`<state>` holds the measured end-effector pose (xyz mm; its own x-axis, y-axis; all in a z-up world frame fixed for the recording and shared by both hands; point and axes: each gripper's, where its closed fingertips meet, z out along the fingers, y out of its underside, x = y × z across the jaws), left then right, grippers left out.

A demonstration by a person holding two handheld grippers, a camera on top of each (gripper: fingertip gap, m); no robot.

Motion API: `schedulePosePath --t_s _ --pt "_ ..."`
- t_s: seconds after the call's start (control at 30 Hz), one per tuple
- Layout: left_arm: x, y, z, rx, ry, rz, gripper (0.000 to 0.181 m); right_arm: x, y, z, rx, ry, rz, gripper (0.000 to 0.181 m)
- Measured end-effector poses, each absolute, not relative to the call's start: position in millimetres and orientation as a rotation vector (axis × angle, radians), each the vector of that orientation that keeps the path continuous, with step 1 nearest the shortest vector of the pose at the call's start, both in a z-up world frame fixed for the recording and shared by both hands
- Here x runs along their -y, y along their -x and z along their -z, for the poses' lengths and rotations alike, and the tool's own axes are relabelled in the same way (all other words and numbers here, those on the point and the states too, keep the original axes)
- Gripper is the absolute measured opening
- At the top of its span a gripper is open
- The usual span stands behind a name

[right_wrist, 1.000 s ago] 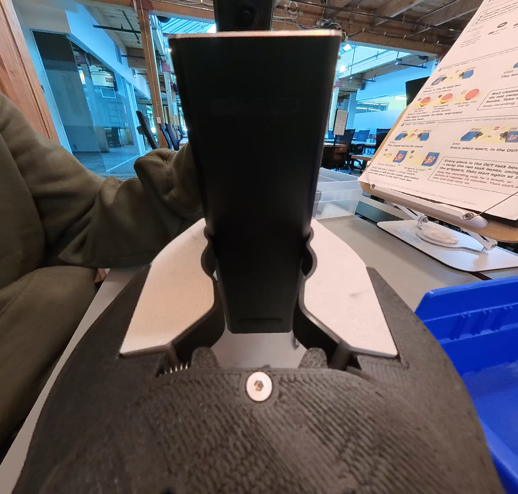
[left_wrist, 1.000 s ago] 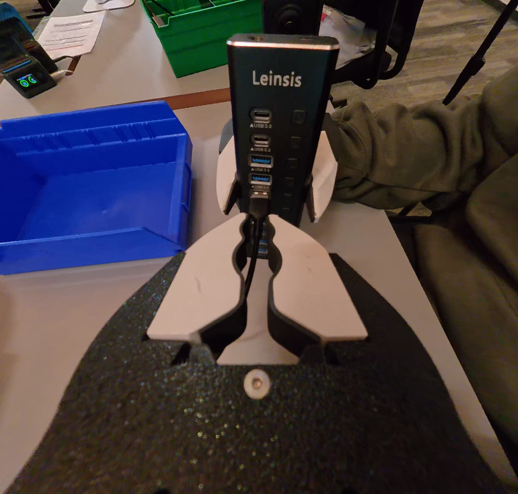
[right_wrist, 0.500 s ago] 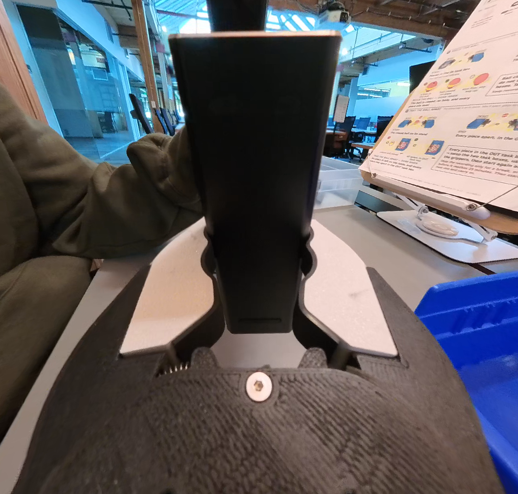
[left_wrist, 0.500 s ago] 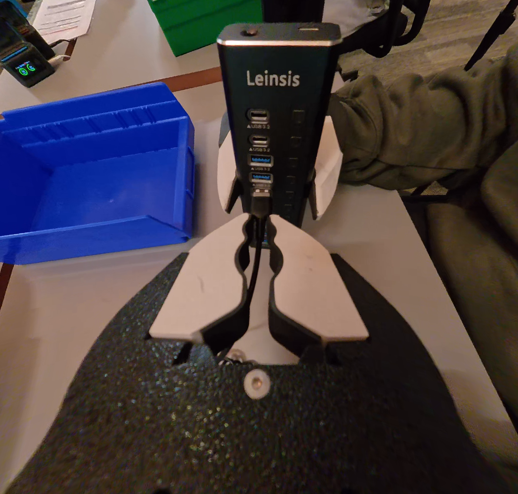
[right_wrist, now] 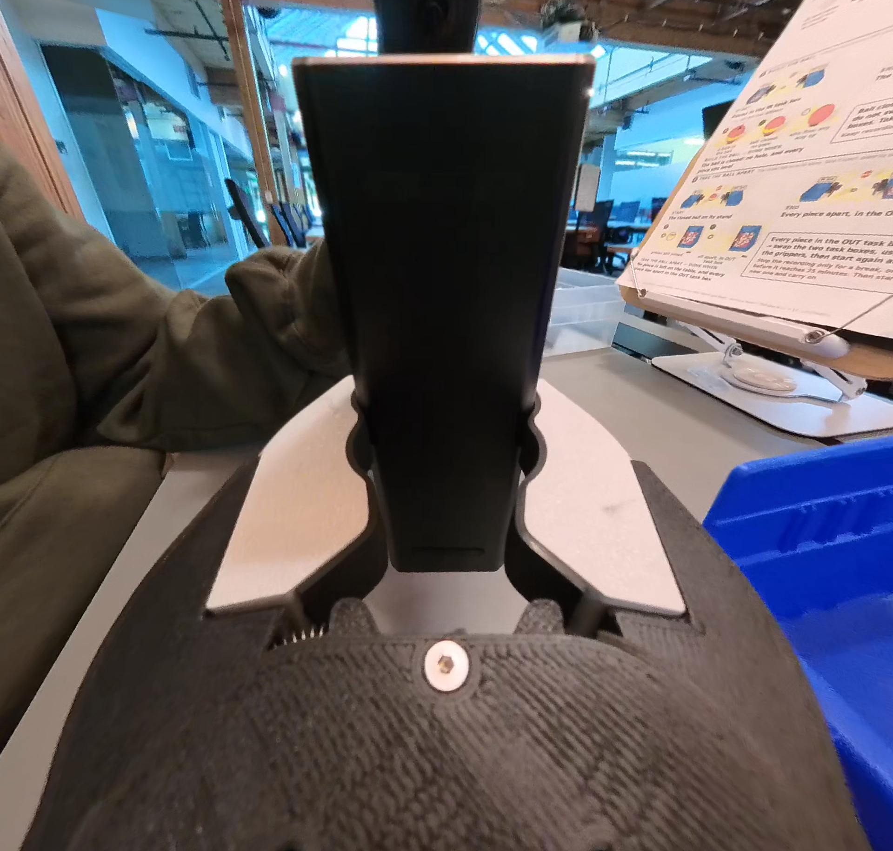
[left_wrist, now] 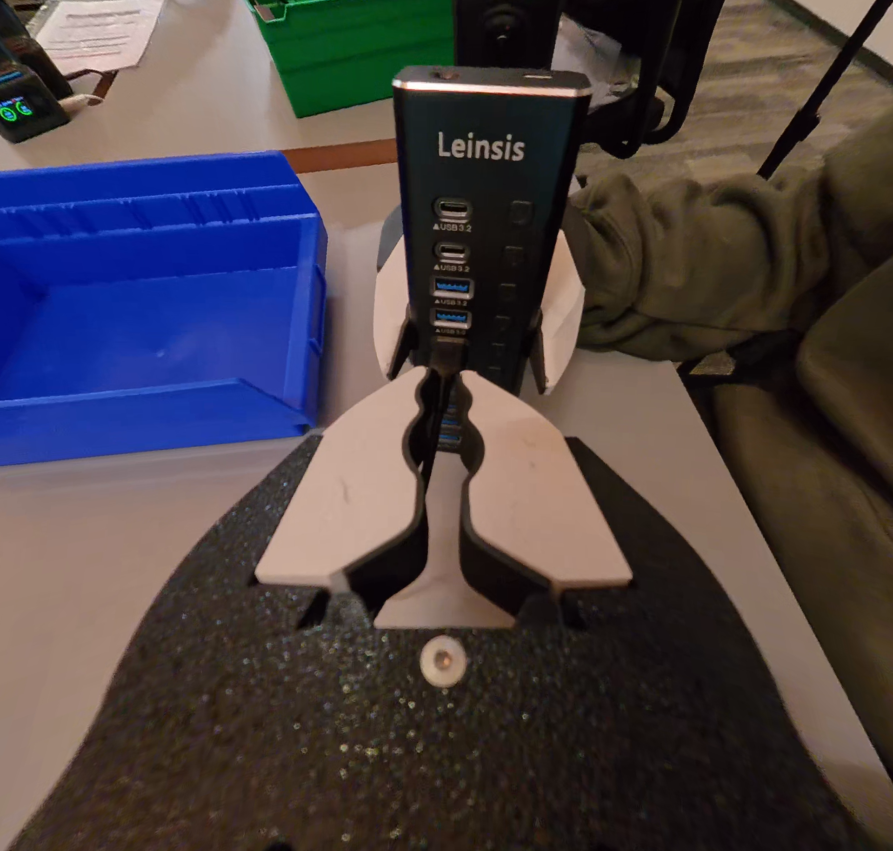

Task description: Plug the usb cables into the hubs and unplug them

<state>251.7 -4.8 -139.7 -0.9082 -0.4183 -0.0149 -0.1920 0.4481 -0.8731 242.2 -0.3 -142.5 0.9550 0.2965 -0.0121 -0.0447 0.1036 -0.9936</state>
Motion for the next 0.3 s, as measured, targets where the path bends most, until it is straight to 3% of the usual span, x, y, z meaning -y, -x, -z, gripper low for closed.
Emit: schedulePosePath --t_s 0.3 --pt "-56 -254 135 -2.416 0.708 1.150 0.020 3 -259 135 0.162 1.464 -0.131 0.061"
